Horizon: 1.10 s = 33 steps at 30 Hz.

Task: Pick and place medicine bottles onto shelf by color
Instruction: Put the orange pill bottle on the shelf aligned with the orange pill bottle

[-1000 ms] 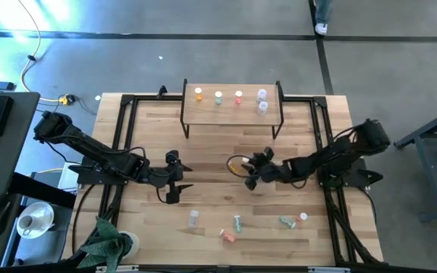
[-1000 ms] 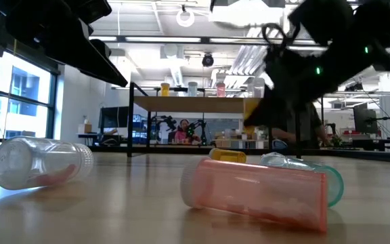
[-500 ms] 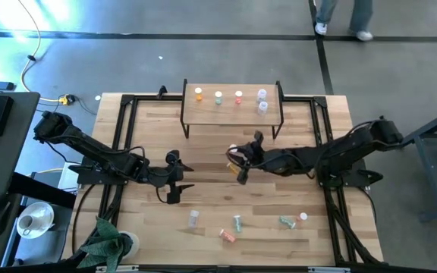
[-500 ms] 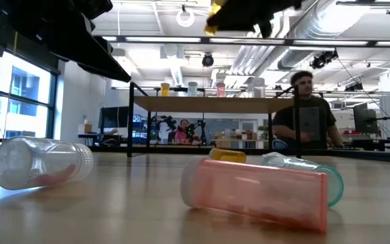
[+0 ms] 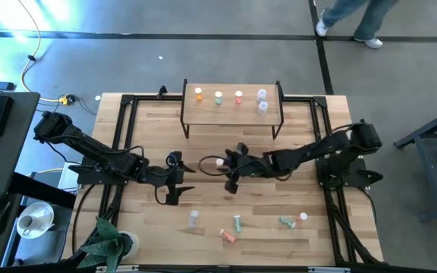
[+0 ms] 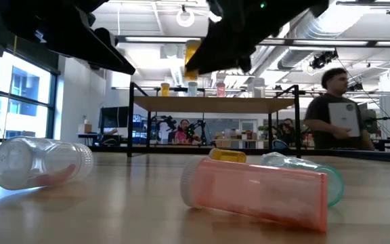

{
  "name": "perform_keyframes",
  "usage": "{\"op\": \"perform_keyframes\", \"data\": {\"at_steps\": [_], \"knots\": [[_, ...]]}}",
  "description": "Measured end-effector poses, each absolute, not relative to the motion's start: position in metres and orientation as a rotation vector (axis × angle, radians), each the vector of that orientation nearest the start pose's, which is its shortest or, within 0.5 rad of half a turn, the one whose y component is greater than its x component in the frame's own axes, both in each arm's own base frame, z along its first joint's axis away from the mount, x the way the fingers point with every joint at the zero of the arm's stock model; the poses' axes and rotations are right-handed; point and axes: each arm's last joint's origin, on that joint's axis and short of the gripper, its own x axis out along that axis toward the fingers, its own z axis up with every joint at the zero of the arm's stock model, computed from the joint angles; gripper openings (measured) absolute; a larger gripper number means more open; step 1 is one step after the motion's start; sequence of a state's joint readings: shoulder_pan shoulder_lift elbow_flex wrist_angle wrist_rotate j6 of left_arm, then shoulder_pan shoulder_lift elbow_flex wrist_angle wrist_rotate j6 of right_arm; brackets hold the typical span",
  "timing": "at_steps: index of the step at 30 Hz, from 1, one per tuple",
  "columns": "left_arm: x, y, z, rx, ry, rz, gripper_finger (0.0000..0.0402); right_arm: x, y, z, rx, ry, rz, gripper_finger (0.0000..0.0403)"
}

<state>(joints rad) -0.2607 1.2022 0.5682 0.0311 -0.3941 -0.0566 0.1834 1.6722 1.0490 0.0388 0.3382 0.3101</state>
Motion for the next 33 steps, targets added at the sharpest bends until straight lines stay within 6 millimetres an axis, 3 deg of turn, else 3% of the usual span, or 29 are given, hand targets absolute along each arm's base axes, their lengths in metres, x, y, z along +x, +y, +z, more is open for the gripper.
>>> {"op": "perform_keyframes", "data": {"at_steps": [7,15,22,33], "knots": [[0.234,-0.049,0.204,0.121,0.519,0.155,0.0254,0.386,0.06,0.189,0.212,0.635,-0.128,0.0074],[0.239,-0.03,0.205,0.04,0.51,0.146,0.0254,0.414,0.066,0.185,0.158,0.649,-0.061,0.0074],[0.241,-0.024,0.206,-0.016,0.497,0.084,0.0254,0.416,0.067,0.188,0.14,0.639,-0.064,0.0074],[0.243,-0.014,0.207,-0.053,0.47,0.153,0.0254,0.419,0.069,0.191,0.137,0.593,-0.051,0.0074]]}}
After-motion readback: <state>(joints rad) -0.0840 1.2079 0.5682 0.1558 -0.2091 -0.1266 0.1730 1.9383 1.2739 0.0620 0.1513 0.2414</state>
